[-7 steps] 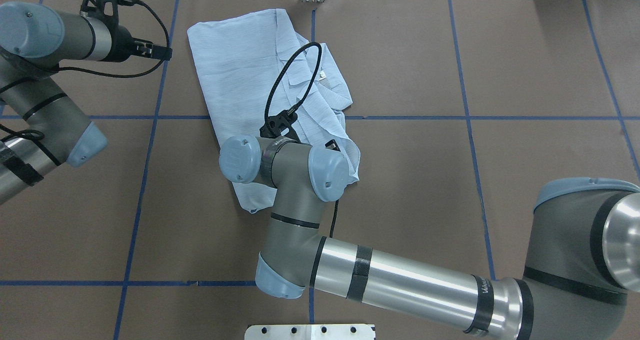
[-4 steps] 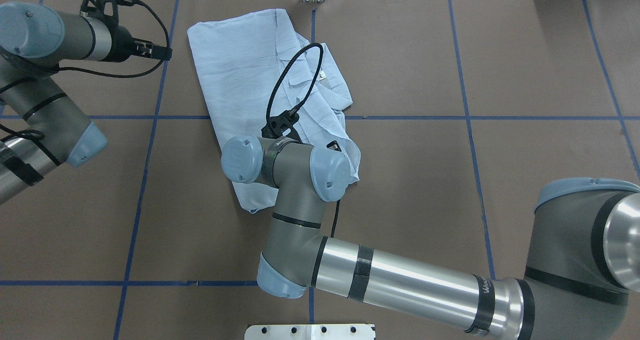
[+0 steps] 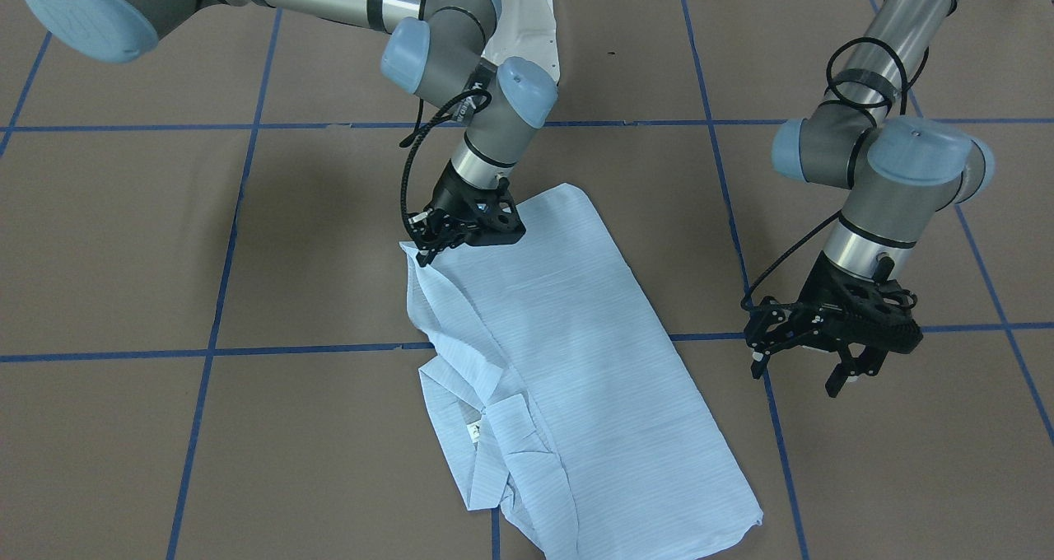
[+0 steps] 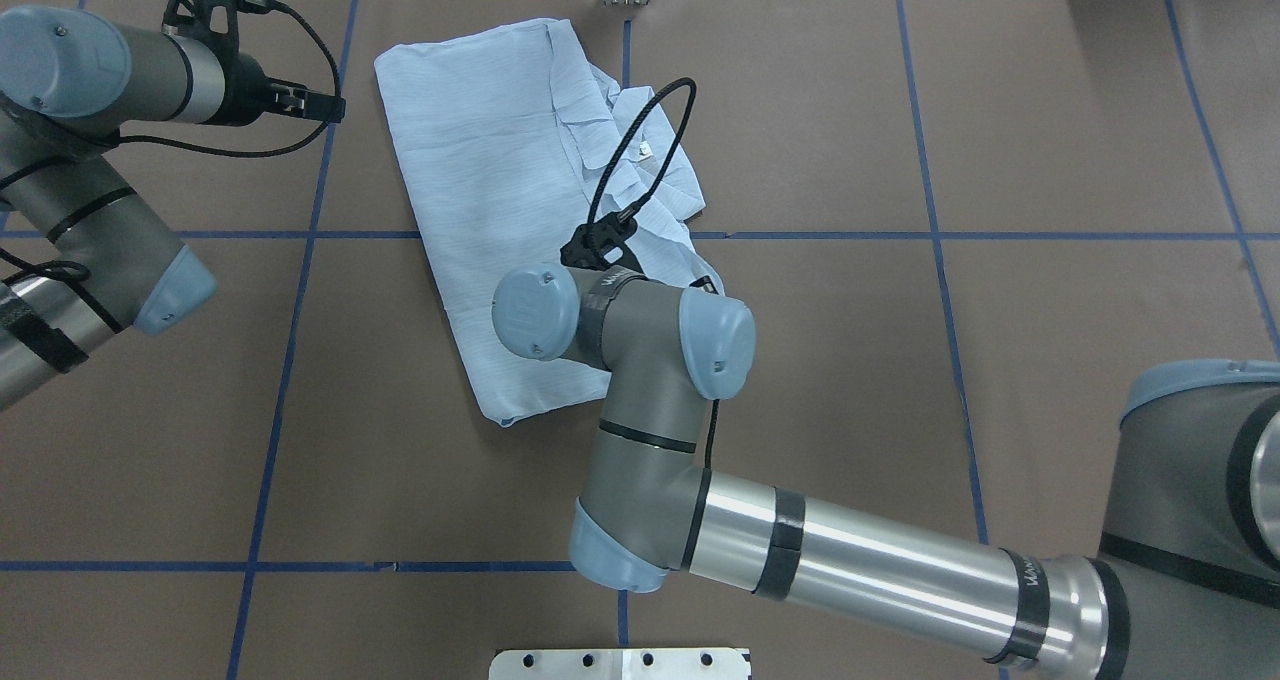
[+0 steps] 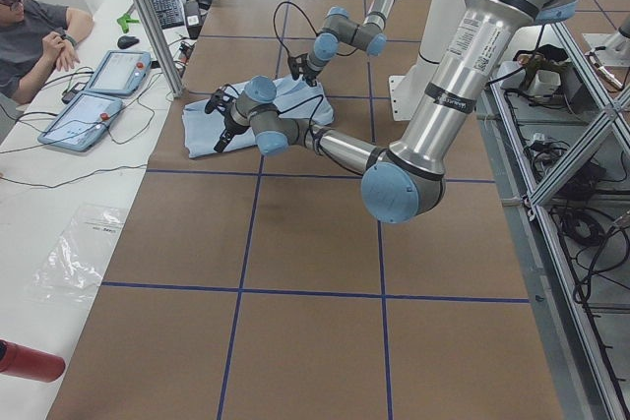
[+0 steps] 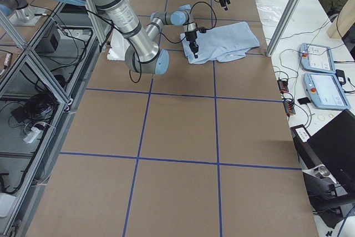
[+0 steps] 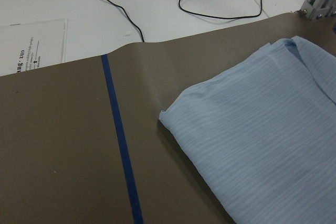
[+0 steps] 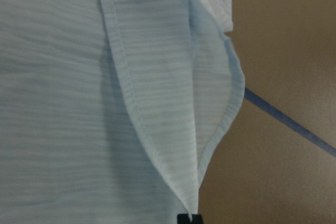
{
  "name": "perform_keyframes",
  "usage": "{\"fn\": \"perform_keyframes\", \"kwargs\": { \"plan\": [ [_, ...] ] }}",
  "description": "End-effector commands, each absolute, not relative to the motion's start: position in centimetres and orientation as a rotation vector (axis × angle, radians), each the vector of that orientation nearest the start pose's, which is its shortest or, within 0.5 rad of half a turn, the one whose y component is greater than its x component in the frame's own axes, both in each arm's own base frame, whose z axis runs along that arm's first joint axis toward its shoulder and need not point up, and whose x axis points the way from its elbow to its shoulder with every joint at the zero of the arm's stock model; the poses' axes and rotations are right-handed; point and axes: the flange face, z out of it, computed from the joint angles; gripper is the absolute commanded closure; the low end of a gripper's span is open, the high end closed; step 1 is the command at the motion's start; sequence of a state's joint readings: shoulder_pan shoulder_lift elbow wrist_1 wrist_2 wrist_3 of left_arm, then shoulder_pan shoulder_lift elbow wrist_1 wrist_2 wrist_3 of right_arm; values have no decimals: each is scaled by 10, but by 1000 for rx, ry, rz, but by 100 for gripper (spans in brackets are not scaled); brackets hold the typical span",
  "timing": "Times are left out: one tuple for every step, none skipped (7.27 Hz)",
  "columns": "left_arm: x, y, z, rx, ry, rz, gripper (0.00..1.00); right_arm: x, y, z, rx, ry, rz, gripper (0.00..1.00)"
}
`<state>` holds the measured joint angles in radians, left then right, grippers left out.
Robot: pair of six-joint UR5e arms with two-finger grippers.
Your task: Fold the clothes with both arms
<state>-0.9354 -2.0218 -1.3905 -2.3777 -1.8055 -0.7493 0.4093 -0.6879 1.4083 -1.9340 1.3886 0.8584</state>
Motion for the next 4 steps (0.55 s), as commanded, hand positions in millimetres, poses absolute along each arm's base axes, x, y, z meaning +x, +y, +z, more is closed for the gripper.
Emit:
{"fn": "perform_keyframes", "kwargs": {
  "plan": [
    [330, -622, 398, 671, 862, 0, 0, -589, -463, 248, 353, -209, -214, 96],
    [331, -622, 399, 670, 862, 1, 0, -580, -471, 265, 349, -202, -186, 1],
    [331, -622, 398, 671, 863, 1, 0, -577, -482, 264, 393, -273, -161, 0],
    [331, -622, 398, 672, 864, 1, 0, -569, -494, 255, 421, -331, -129, 0]
  ]
}}
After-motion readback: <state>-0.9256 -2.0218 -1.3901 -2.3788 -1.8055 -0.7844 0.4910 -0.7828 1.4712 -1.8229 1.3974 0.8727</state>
